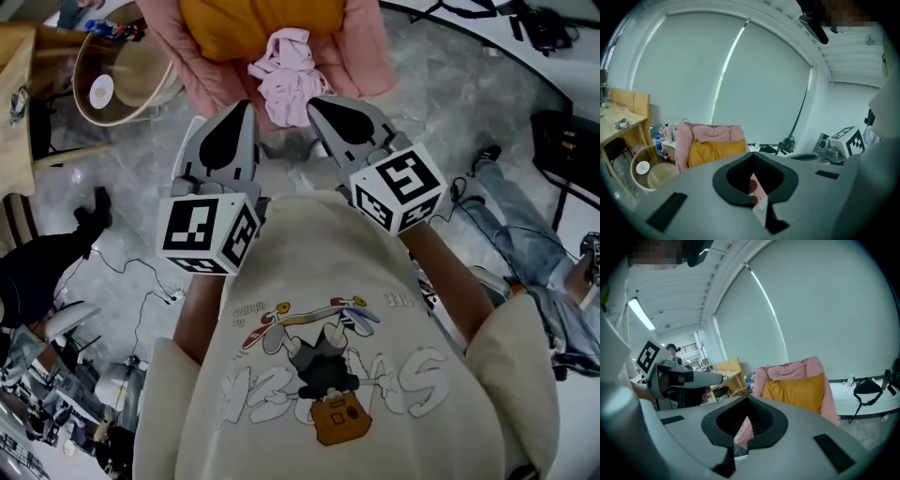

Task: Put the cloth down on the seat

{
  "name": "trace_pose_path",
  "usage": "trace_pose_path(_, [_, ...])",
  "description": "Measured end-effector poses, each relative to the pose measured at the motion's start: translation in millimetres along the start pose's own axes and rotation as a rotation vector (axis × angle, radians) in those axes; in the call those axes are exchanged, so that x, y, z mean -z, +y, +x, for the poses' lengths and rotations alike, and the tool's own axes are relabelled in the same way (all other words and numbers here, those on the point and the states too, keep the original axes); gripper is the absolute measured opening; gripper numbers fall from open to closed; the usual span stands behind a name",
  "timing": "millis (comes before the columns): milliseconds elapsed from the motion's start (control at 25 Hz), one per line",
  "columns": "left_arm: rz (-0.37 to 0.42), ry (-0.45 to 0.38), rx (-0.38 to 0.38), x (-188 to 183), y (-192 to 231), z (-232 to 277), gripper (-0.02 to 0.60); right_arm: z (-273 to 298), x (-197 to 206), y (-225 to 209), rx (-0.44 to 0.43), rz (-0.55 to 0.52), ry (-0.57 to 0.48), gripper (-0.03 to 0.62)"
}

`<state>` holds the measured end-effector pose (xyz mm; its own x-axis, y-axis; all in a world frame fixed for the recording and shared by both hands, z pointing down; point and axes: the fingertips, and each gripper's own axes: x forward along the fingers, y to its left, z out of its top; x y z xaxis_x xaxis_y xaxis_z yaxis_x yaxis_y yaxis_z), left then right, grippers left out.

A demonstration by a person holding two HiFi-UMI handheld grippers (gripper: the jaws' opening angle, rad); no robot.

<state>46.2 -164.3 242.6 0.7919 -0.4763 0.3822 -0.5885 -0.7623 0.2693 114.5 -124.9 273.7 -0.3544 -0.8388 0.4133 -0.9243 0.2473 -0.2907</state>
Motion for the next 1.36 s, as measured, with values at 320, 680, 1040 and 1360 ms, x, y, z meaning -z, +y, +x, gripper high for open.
trace_pose_path(320, [0.102,-0.046,0.044,0,-61,-25,0.005,-54,-15,35,-0.033,-0.077,-0.068,0.018])
trace_pose_path(680, [0.161,-0.068,-0.03,14,-84,-34,0.005,-68,-3,32,-0.039,-0.094,-0.09,0.018])
trace_pose_path(1040, [0.145,-0.045,-0.069,22,-86,-33,0.005,-70,5,35,-0.068,-0.096,-0.074,0.018])
trace_pose_path(1360, [0.157,-0.029,-0.065,28,-97,-29,0.005,-77,11,29,-0.067,-0.063,-0.075,0.018])
